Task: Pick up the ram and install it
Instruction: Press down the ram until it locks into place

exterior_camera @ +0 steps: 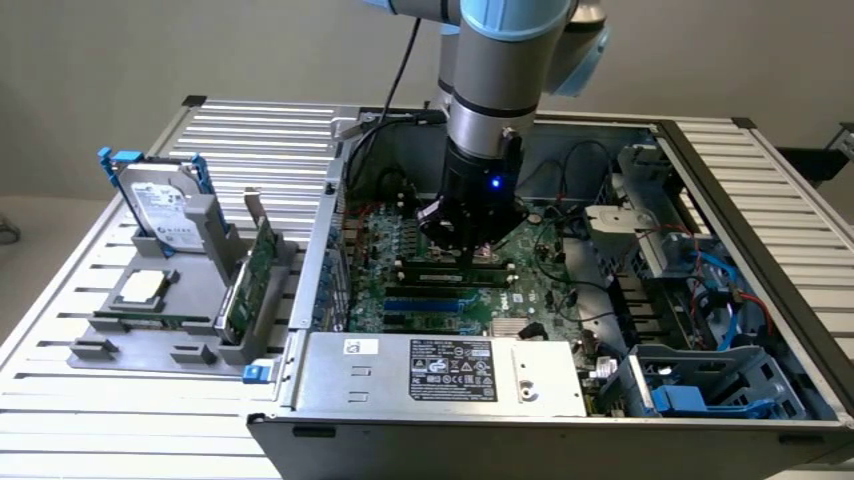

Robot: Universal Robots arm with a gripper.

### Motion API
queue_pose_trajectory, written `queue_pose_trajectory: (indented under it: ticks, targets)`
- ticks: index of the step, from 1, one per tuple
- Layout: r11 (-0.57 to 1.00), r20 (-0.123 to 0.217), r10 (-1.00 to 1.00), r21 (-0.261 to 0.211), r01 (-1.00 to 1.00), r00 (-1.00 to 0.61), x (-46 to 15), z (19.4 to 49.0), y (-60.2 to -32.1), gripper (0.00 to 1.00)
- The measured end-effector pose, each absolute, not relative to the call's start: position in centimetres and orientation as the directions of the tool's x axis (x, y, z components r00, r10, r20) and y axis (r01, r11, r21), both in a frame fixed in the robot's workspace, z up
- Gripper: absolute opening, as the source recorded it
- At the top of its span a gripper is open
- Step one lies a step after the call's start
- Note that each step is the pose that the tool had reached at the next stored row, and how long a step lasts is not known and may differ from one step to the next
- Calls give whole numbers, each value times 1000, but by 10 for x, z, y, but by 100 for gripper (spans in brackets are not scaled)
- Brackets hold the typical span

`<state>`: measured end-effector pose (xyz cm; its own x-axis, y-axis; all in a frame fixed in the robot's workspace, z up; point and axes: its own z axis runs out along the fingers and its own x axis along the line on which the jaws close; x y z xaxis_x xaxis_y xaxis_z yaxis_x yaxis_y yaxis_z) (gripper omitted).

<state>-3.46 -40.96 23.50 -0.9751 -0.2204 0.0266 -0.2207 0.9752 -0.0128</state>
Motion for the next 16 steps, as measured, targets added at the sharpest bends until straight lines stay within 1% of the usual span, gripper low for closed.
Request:
queue_pose_trajectory:
  ticks: [16]
  targets:
    - [997, 31, -72, -39, -73, -997, -35, 241, -410, 11]
